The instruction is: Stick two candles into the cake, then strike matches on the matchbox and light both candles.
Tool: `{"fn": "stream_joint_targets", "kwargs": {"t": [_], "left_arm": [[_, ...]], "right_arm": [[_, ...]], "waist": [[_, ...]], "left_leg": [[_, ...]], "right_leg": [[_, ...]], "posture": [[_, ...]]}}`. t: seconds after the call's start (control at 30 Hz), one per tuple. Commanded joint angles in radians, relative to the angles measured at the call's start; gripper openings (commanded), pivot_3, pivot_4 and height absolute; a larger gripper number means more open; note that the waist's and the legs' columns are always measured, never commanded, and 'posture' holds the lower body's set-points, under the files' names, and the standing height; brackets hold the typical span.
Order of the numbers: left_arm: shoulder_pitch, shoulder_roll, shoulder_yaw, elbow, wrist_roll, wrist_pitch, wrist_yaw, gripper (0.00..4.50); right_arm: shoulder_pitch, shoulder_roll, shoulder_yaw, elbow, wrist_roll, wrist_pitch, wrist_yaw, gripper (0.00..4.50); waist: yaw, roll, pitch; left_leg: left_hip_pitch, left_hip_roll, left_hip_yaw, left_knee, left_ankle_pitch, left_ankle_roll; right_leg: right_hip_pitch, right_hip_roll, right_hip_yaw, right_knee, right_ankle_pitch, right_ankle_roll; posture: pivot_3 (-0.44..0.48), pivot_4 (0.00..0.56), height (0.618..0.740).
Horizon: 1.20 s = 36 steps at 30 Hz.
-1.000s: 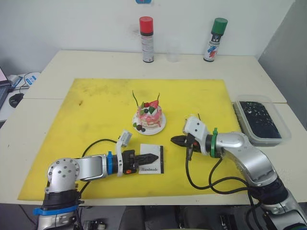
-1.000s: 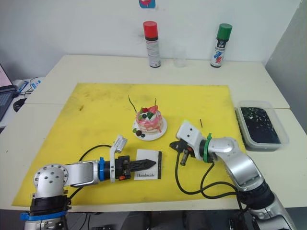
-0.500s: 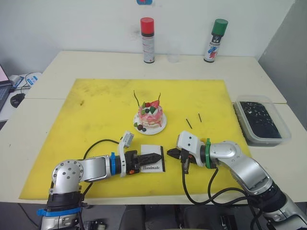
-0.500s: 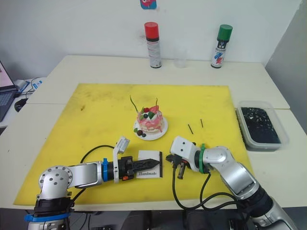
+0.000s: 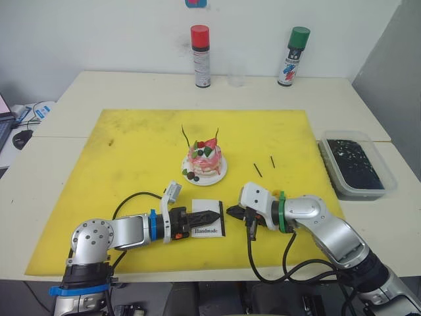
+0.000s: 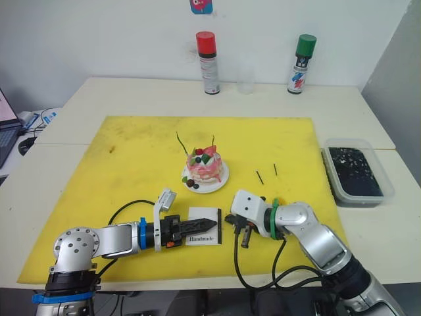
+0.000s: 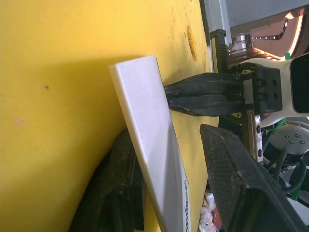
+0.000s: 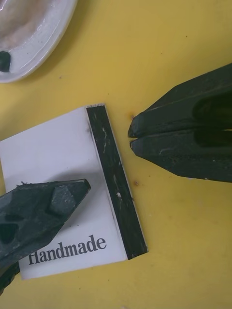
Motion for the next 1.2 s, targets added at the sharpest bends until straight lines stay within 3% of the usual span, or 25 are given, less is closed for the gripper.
{"fn": "stream_joint_targets", "kwargs": {"t": [0.03,0.97,1.2], "left_arm": [[0.027,0.01,-0.025,0.03,0.062,0.012,0.025,2.07],[0.028,0.0,-0.043,0.028,0.095,-0.001,0.031,2.07],[0.037,0.001,-0.058,0.028,0.139,-0.021,0.016,0.01]], "right_arm": [[-0.009,0.006,0.02,-0.017,0.008,-0.015,0.019,0.0],[-0.013,0.019,0.029,-0.015,0.0,-0.021,0.012,0.0],[-0.003,0.03,0.02,-0.03,0.01,0.007,-0.01,0.0]], "waist": [[0.0,0.0,0.0],[0.0,0.0,0.0],[0.0,0.002,-0.003]], "left_leg": [[0.0,0.0,0.0,0.0,0.0,0.0],[0.0,0.0,0.0,0.0,0.0,0.0],[0.0,0.0,0.0,0.0,0.0,0.0]], "right_leg": [[0.0,0.0,0.0,0.0,0.0,0.0],[0.0,0.0,0.0,0.0,0.0,0.0],[0.0,0.0,0.0,0.0,0.0,0.0]], "posture": [[0.0,0.15,0.74],[0.0,0.15,0.74],[0.0,0.15,0.74]]}}
